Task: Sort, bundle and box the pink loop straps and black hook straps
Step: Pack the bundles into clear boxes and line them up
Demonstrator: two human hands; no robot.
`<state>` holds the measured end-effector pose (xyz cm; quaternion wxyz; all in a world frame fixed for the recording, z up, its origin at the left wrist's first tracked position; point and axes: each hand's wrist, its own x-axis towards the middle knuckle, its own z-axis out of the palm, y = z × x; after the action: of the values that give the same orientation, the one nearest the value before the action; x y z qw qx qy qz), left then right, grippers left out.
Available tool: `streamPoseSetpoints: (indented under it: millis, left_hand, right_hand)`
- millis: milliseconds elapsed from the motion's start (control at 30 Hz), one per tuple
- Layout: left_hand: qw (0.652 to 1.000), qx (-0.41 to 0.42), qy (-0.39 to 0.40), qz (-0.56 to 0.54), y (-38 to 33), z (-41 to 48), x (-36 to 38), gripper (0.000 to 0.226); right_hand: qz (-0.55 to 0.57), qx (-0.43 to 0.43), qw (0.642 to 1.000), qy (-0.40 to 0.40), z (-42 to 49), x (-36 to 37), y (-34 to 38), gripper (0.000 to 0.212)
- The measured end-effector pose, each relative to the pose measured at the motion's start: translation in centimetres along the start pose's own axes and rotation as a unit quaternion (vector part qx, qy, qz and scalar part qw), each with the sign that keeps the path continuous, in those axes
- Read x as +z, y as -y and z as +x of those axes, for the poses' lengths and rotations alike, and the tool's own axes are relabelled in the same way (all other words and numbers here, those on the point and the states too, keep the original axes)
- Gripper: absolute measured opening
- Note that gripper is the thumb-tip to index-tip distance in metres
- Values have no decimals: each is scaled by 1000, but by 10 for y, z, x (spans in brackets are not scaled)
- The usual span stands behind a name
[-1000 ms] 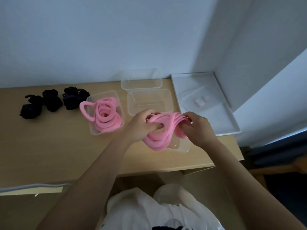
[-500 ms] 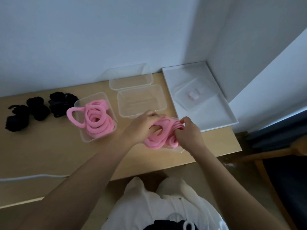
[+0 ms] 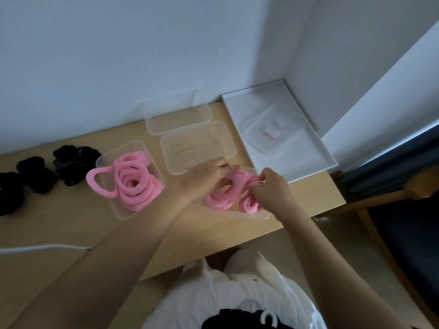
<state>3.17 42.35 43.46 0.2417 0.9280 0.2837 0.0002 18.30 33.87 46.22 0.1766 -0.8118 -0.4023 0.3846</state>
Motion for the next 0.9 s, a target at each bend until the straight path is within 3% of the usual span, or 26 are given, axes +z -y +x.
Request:
streamPoseSetpoints:
  millis: [200,333,400,500,633,700,767,900]
  left_hand:
    - [991,45,46,116,16,-2,18,34]
    - [983,46,6,177,6,-3,20,28]
    - [983,24,2,182,6,-8,23,43]
    - [985,0,58,164,12,-14,24,78]
    - [980,27,63,188,13,-15,22,97]
    - [977,36,54,202,13,-16,20,94]
    - [973,28,49,225,11,-17,20,75]
    - [967,-12,28,252,7,-15,26,62]
  right_hand:
    - [-102,26,994,-14,0,19,7,27]
    - [-141,32,989,-41,4,32,9,30]
    - [-156,27,986,-52,6,34,11,35]
    - [-170,26,984,-41,10,32,13,41]
    - [-175,26,984,-19,11,26,10,41]
    - [-182,18,983,-16,10,26,10,41]
    - [-195,9,981,-5,10,25,11,41]
    - [-208,-50,974,74,6,14,6,35]
